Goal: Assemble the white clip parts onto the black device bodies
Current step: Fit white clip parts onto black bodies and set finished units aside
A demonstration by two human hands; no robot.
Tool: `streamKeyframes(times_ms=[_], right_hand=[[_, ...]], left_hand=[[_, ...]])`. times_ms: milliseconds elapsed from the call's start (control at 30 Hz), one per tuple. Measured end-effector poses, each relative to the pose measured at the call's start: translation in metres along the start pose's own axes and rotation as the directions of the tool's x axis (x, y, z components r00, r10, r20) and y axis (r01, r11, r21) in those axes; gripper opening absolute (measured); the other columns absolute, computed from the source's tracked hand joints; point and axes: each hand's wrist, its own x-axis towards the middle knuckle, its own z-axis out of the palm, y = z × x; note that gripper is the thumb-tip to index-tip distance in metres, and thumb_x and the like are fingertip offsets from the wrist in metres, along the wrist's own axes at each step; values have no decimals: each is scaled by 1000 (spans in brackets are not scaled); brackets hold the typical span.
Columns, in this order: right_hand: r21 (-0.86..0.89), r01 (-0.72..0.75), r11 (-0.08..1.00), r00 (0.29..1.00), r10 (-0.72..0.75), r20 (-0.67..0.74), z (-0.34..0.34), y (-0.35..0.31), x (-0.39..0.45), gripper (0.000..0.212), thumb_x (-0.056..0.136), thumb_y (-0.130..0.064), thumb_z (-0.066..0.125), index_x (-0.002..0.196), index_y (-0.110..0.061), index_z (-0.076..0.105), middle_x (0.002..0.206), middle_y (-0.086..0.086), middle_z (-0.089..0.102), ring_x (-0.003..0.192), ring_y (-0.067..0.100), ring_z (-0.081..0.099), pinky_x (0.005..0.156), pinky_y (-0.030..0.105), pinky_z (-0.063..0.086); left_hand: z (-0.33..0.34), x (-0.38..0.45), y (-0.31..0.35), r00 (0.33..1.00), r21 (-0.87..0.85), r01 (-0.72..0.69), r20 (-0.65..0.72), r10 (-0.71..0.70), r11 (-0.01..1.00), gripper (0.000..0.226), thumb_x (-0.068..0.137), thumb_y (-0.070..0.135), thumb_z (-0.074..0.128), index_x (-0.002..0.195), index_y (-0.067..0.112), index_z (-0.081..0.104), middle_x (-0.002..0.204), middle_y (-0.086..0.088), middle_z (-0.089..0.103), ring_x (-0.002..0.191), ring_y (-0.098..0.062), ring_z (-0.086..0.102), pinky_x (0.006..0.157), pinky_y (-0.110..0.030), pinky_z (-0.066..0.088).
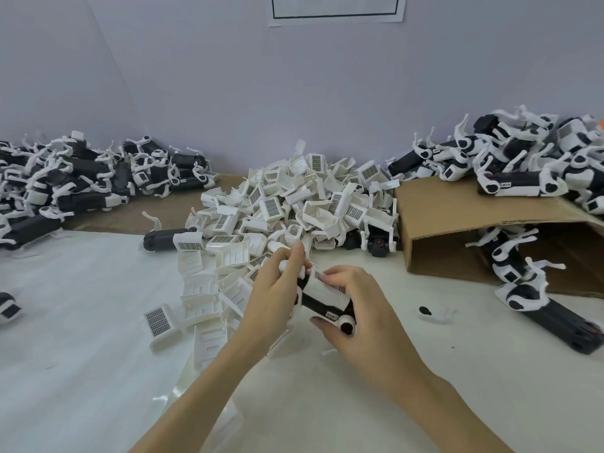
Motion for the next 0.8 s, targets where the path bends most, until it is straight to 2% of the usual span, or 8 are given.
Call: streamKeyframes(times_ms=[67,133,200,300,367,500,667,800], right_hand=[[-148,7,989,998,-16,-57,0,2,1,59,82,-14,88,133,-19,60,132,-4,51,121,16,54,98,26,48],[-199,4,980,995,-25,-101,-3,5,4,57,81,-13,89,132,-19,63,125,-3,53,114,19,55,94,28,51],[-142,-14,990,996,1,-89,-8,10,6,54,83,-14,88,132,-19,66,120,-5,57,113,18,57,94,30,51],[-23,-71,997,993,68,-98,-13,14,6,48,82,-16,88,126,-18,68,117,-8,61,113,15,59,94,26,49],[-19,-77,997,991,74,-111,-9,12,5,47,81,-16,89,123,-17,68,117,-9,61,113,15,59,94,23,48],[-68,-64,996,994,58,-92,-1,9,3,47,86,-15,85,129,-17,64,122,-8,59,117,16,55,98,25,46],[-151,-45,988,996,31,-89,-6,12,9,49,78,-17,91,123,-15,71,112,-6,65,109,21,60,93,36,49],[-216,-24,976,997,9,-71,-12,13,11,49,71,-23,95,115,-16,74,104,-9,67,100,20,64,89,38,50]], left_hand=[[-3,-1,0,996,51,-39,86,35,998,38,98,70,51,109,36,64,96,-1,71,83,-20,68,74,-27,53],[-7,-2,4,963,87,-174,223,151,981,29,98,61,62,123,46,58,112,12,65,88,-8,66,69,-17,53],[-11,0,5,907,209,-351,319,276,913,34,96,40,77,126,44,61,136,13,47,113,-4,61,83,-19,55],[-13,1,6,850,342,-495,382,363,799,34,88,23,85,115,32,67,145,11,40,129,2,51,95,-11,47],[-16,2,7,844,371,-512,386,373,775,33,86,19,85,112,28,67,136,12,51,128,-3,54,95,-13,45],[-20,7,7,888,376,-441,314,335,815,30,84,12,82,104,27,65,124,14,62,118,-8,61,90,-31,53],[-21,9,6,912,380,-383,302,278,842,35,81,13,83,102,32,62,124,14,63,115,-7,62,93,-34,52],[-23,9,3,906,402,-379,346,245,833,42,79,19,87,108,34,62,121,14,62,111,-11,61,87,-31,53]])
